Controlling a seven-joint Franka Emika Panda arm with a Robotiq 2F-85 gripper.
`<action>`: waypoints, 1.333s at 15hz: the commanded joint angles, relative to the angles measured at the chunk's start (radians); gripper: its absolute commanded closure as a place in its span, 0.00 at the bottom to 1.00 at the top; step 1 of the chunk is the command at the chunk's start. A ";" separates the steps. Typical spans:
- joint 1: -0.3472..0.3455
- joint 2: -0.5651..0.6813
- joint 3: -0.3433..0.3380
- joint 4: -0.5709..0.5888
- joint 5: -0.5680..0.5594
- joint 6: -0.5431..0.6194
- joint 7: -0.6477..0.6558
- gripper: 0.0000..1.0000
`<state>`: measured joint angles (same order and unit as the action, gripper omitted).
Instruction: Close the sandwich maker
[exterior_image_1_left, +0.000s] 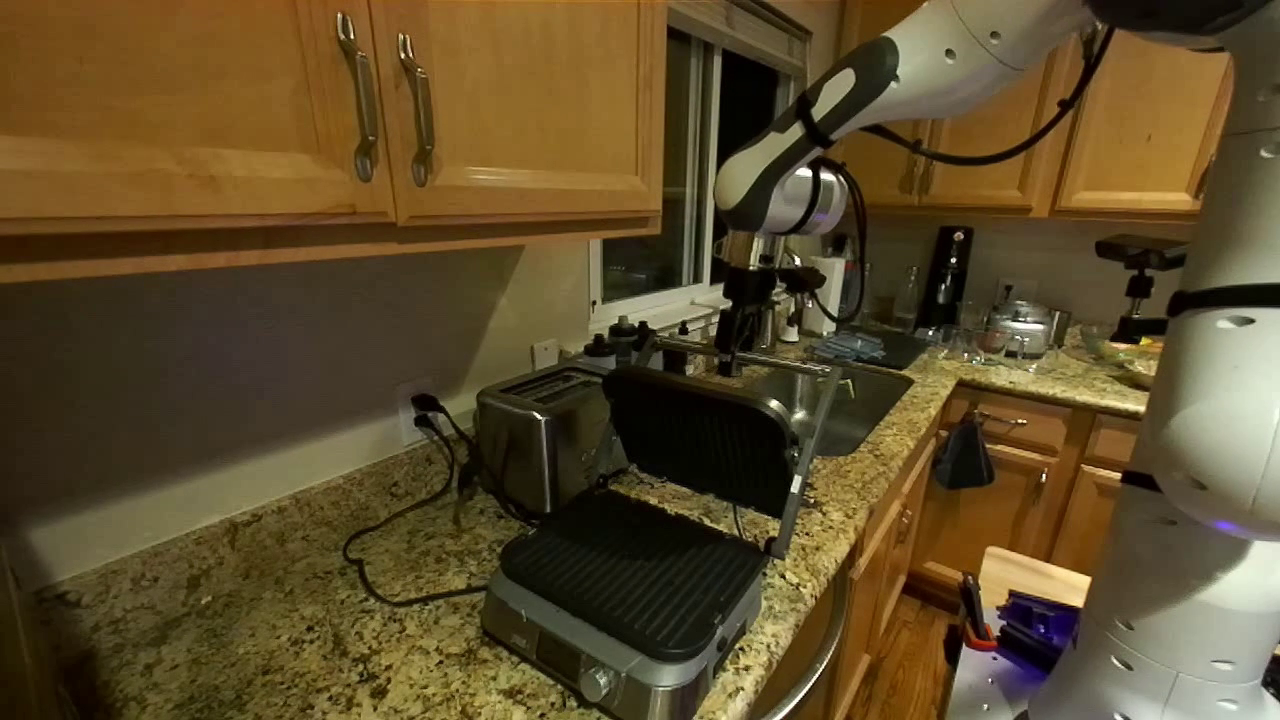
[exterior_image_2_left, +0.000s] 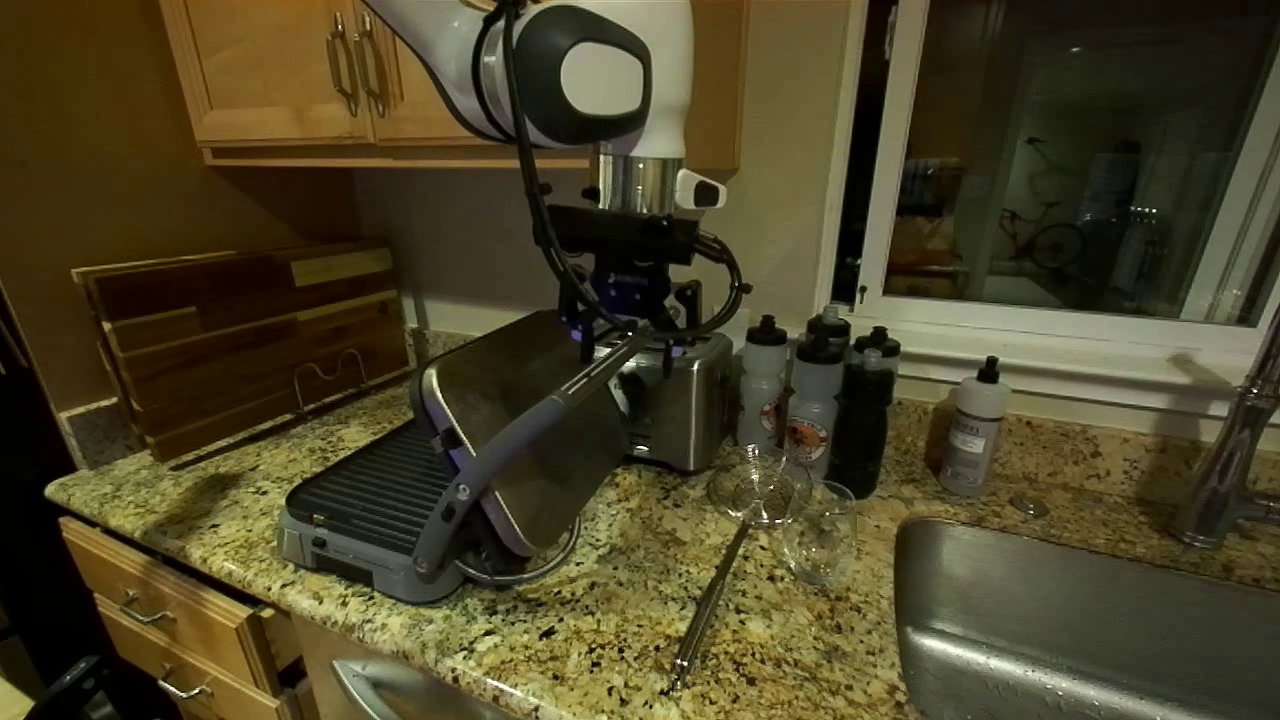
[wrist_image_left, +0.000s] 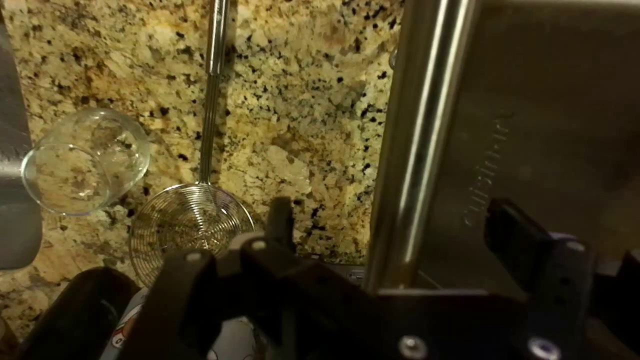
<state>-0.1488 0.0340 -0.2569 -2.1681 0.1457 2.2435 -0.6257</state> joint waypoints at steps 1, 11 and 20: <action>-0.041 0.025 0.016 0.013 0.030 0.010 -0.040 0.33; -0.062 0.041 0.037 0.051 0.106 -0.010 -0.082 0.95; -0.073 0.038 0.039 0.043 0.147 -0.007 -0.124 0.96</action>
<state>-0.1949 0.0753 -0.2327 -2.1410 0.2583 2.2424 -0.7059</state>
